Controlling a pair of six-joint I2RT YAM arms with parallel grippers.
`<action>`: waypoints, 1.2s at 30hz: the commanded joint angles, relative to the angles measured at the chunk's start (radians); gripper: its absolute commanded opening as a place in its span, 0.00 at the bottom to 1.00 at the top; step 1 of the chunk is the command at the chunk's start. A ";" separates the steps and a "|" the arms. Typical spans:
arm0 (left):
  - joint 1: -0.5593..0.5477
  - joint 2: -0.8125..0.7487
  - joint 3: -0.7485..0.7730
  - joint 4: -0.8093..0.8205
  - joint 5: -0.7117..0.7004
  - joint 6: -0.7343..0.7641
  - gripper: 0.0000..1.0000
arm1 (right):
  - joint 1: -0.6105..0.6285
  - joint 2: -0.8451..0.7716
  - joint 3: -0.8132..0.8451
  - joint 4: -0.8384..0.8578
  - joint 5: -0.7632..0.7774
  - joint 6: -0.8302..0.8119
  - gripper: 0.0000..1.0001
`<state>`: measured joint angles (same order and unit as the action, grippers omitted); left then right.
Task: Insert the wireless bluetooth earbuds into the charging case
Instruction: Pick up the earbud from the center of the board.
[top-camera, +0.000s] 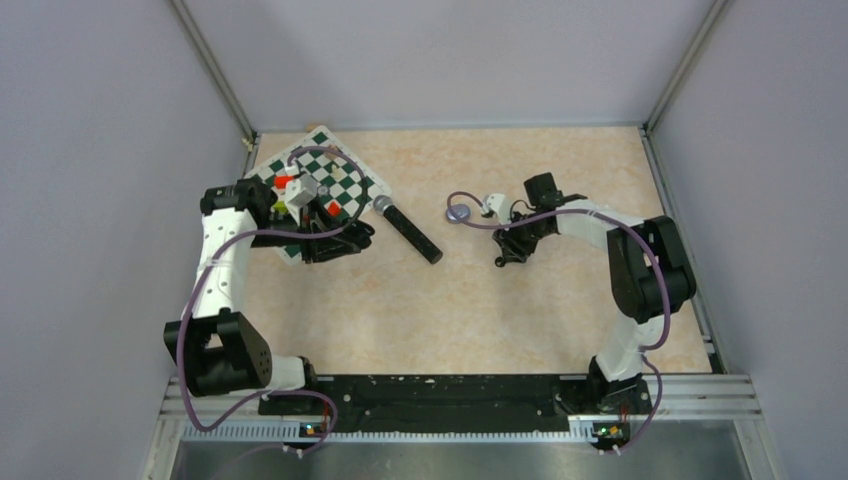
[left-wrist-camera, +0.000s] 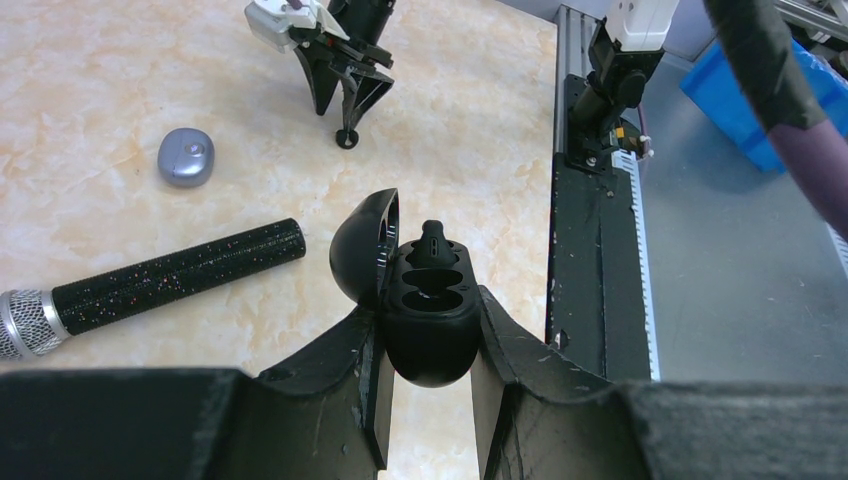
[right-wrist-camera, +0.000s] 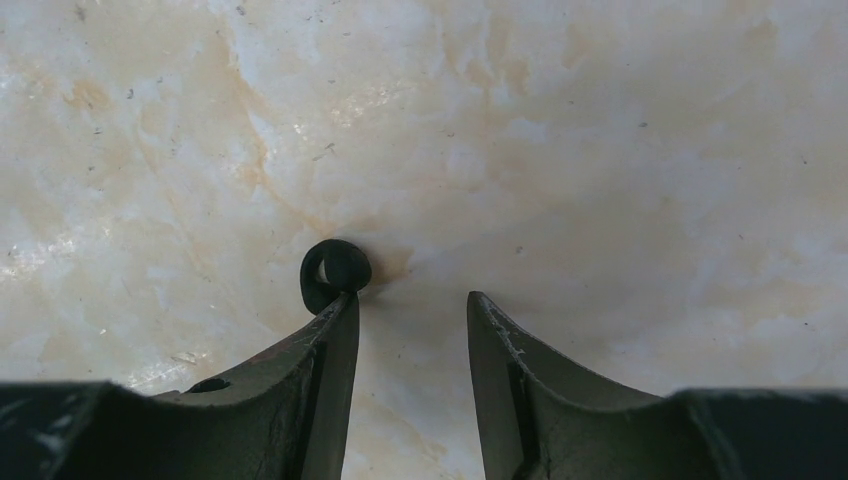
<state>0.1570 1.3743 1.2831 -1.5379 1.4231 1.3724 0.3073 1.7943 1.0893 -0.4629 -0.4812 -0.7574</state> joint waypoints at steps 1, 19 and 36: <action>-0.003 -0.037 0.020 0.018 0.019 -0.018 0.00 | 0.019 -0.016 0.024 -0.092 -0.002 -0.049 0.43; -0.004 -0.040 0.020 0.032 0.018 -0.037 0.00 | 0.058 -0.027 0.010 -0.100 0.000 -0.074 0.50; -0.004 -0.043 0.018 0.042 0.017 -0.045 0.00 | 0.069 -0.087 0.002 -0.115 -0.005 -0.119 0.58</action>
<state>0.1570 1.3628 1.2831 -1.5105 1.4197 1.3289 0.3729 1.7710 1.0870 -0.5331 -0.4385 -0.8288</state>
